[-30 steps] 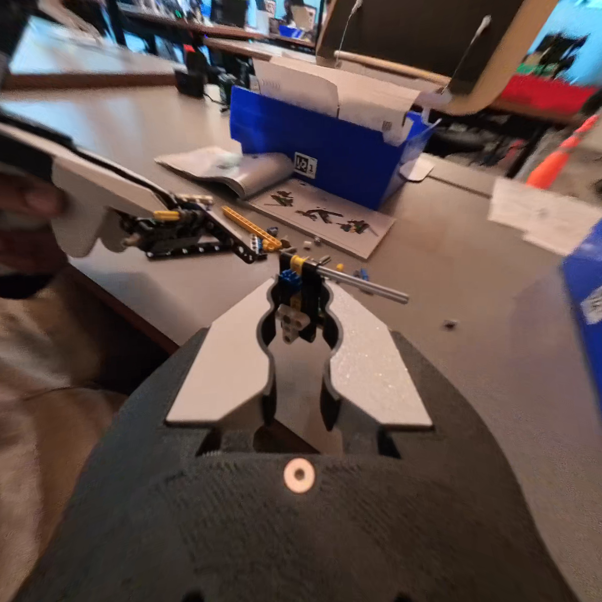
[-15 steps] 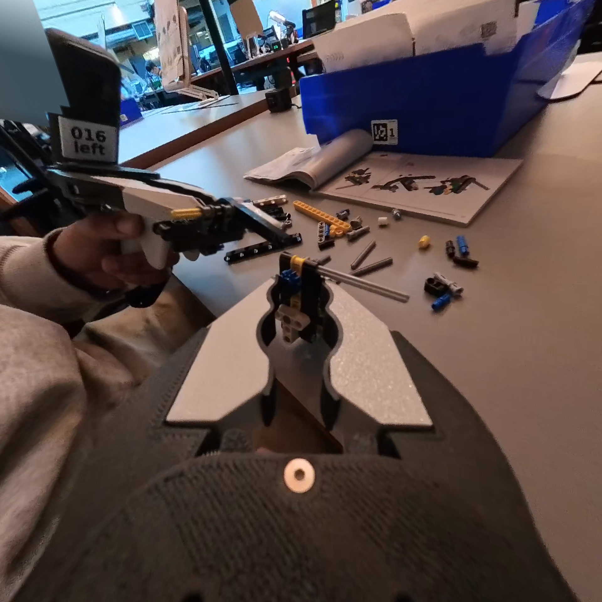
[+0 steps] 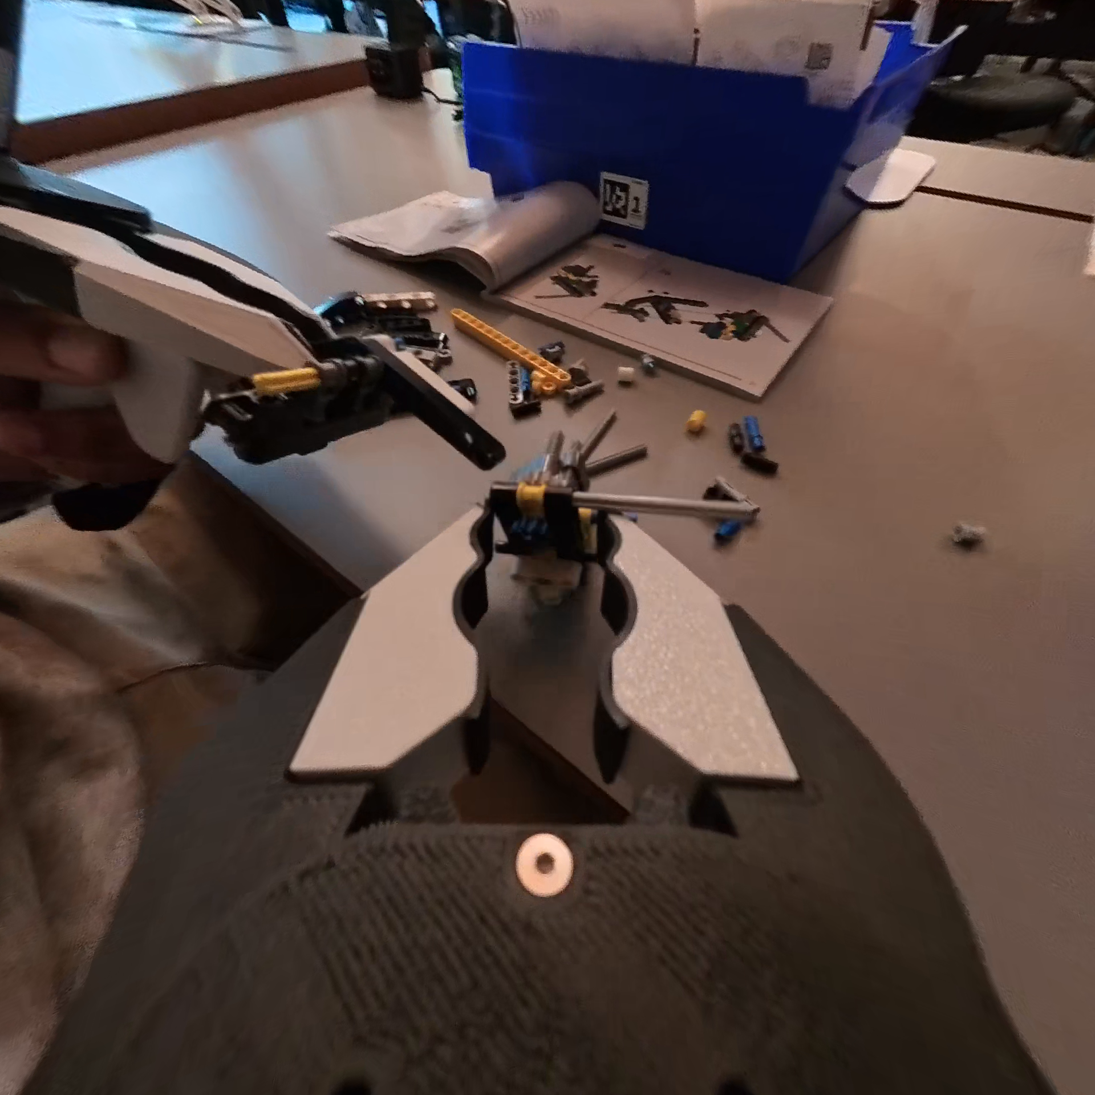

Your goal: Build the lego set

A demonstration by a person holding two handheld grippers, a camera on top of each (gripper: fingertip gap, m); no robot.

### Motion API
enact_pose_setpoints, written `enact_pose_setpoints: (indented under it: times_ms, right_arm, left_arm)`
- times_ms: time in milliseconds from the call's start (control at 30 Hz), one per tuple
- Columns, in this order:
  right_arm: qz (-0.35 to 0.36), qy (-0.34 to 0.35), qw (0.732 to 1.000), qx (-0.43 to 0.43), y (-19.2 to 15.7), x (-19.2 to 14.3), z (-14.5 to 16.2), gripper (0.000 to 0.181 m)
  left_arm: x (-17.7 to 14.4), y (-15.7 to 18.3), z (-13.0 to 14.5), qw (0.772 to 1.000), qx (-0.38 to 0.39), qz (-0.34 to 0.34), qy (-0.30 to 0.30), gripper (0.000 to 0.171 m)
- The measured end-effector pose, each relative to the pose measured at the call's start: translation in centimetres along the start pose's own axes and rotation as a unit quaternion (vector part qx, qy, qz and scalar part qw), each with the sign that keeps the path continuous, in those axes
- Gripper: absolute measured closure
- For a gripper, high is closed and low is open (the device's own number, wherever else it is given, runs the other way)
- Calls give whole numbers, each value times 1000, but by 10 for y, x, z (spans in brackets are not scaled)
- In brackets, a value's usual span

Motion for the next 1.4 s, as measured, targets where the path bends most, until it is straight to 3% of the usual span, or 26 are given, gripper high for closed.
enact_pose_setpoints:
  times_ms: [633,800,967,1200,1400]
  right_arm:
    - [22,35,999,8,11,-7,-9,156]
    - [-25,76,996,45,16,-13,-22,156]
    - [-126,139,975,118,22,-21,-40,157]
    - [-212,193,941,180,22,-31,-52,157]
    - [-232,187,938,176,13,-30,-52,158]
  left_arm:
    - [-4,-6,-4,1000,-1,-16,13,167]
    - [-14,-21,-10,999,-14,-39,31,167]
    - [-21,-33,-13,996,-43,-54,53,167]
    - [-23,-29,-19,993,-85,-6,87,167]
    - [-22,-17,-23,990,-87,37,104,167]
Point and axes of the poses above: each gripper's, where its closed fingertips meet, x out along the fingers, z out of its underside, y = z × x across the jaws, the point moved 3 cm from there along -x, back along the fingers, and after that the axes turned 4 degrees about z, right-handed, at the moved point
